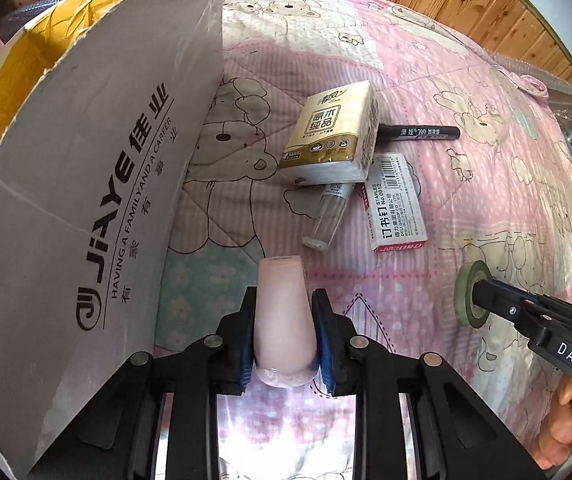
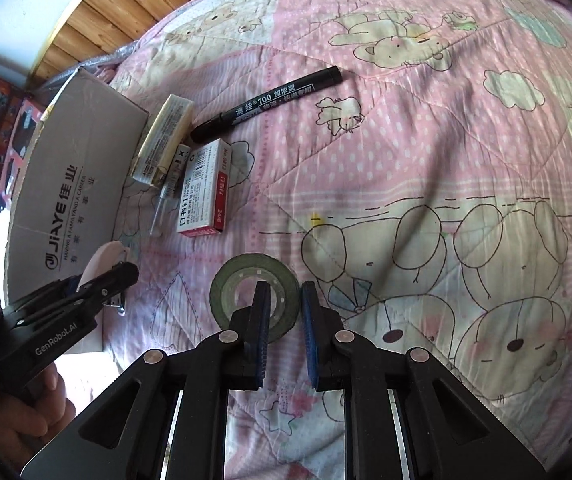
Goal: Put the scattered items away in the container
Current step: 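Carry the pink stapler and green tape roll with both tools over the cardboard box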
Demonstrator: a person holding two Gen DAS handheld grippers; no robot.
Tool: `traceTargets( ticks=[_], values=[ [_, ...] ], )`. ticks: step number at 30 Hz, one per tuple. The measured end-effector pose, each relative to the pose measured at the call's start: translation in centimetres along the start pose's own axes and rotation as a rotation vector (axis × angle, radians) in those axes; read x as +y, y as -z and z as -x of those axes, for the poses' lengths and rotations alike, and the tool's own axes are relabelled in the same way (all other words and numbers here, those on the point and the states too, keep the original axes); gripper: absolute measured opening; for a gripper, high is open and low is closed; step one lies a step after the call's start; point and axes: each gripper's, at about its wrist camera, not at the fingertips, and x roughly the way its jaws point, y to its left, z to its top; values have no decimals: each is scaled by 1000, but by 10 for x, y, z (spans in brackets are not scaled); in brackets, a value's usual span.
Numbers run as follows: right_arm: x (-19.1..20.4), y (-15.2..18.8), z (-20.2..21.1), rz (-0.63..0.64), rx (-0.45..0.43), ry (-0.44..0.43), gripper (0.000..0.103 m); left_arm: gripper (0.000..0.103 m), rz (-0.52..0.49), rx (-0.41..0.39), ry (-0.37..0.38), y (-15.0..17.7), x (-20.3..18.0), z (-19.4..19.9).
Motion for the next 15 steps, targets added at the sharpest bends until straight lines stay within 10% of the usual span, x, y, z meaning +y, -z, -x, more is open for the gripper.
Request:
traceTargets(
  ticks=[15],
  values=[
    [22, 34, 27, 26, -19, 27, 16, 27, -42, -77, 52, 8, -23, 51]
  ],
)
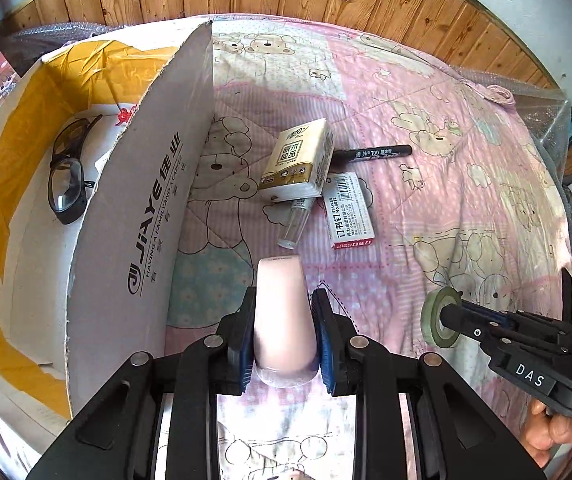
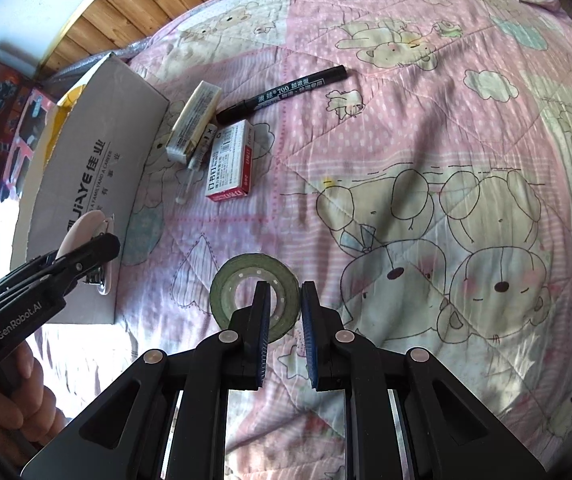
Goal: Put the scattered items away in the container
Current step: 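Carry the pink stapler and green tape roll with both tools over the cardboard box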
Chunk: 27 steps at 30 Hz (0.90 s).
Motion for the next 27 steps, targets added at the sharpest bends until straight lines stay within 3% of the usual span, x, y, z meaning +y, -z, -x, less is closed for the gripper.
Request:
traceTargets(
  ticks=[12, 27],
  values=[
    [25, 19, 19, 49, -18, -8, 16, 27, -11, -50, 26, 26, -3, 46],
    [71, 35, 33, 155, -22, -61, 16, 27, 63, -111, 35, 43, 26, 88]
  ],
)
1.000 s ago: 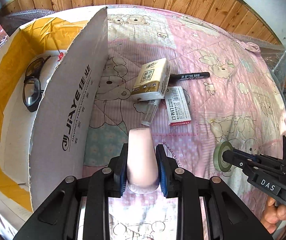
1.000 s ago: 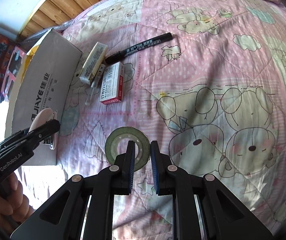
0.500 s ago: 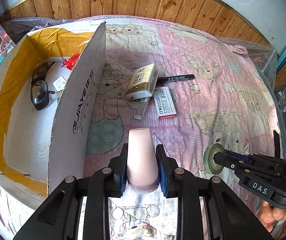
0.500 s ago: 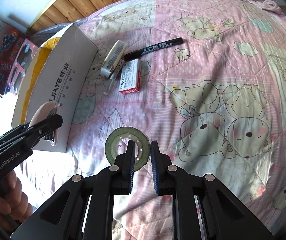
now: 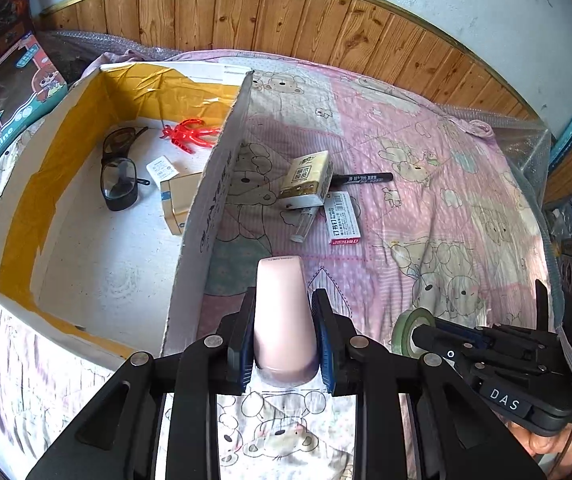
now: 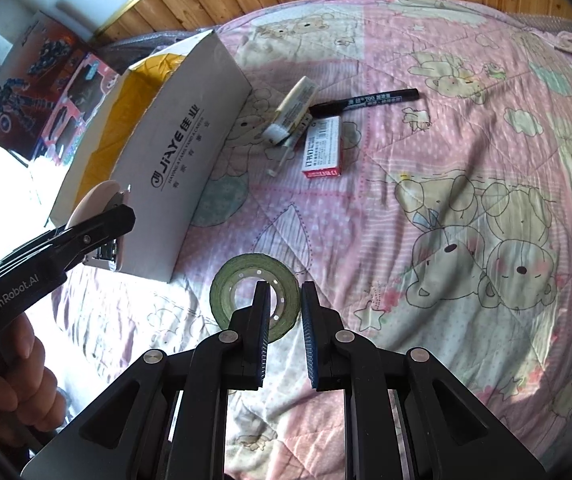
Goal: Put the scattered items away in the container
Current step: 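Carry the pink stapler and green tape roll with both tools over the cardboard box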
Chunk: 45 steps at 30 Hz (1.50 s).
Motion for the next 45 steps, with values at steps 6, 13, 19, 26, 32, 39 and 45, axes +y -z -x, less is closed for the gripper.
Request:
traceTargets(
  ticks=[6, 13, 19, 26, 32, 39, 45],
  values=[
    [16, -2, 3, 39, -4, -18, 16, 27, 32, -15, -5, 4, 14, 12],
    [35, -6, 5, 82, -5, -41, 16, 27, 52, -31, -6, 7, 23, 22],
    [50, -9, 3, 112, -1, -63, 16, 27, 76, -50, -10, 7, 32, 32],
    [66, -15, 0, 150, 4, -86, 16, 27, 111, -57, -20, 9, 45, 37],
    [81, -21, -3, 187, 6, -101, 16, 27, 133, -65, -27, 8, 55, 41],
    [95, -30, -6, 219, 8, -116, 16, 27, 167, -70, -40, 5, 71, 42],
    [105, -41, -8, 241, 3, -130, 16, 27, 195, -73, -58, 1, 84, 42]
  ],
)
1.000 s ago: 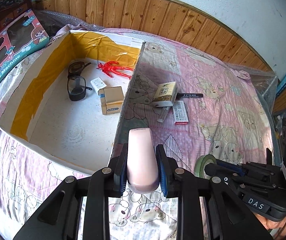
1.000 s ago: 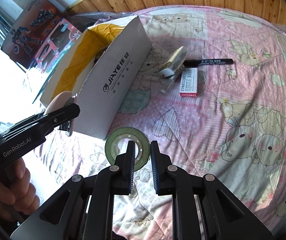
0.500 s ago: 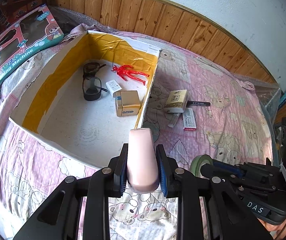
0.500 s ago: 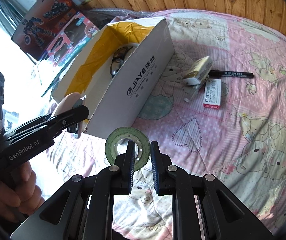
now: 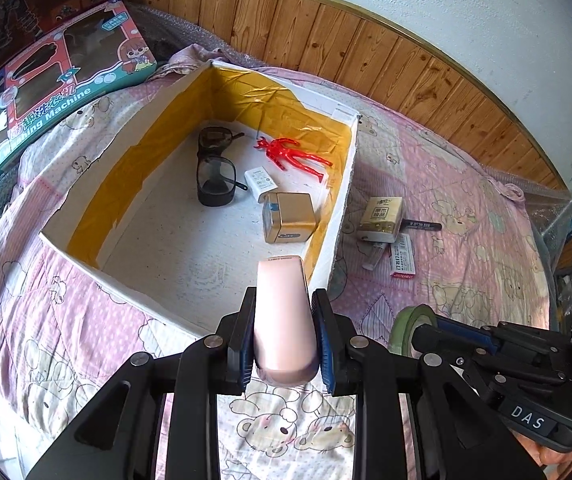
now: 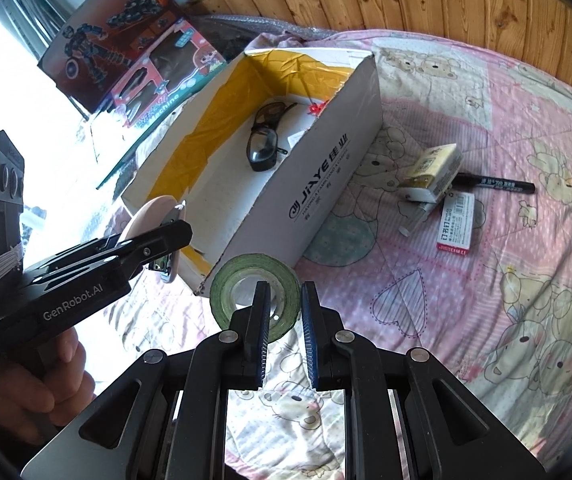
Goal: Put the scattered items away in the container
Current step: 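Carry the pink stapler and green tape roll with both tools over the cardboard box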
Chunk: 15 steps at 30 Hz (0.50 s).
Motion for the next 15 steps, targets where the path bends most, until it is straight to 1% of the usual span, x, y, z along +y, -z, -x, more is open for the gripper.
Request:
traceTargets(
  ticks=[15],
  values=[
    [34, -30, -11, 87, -4, -40, 16, 27, 30, -5, -47, -16, 23, 0]
  ],
)
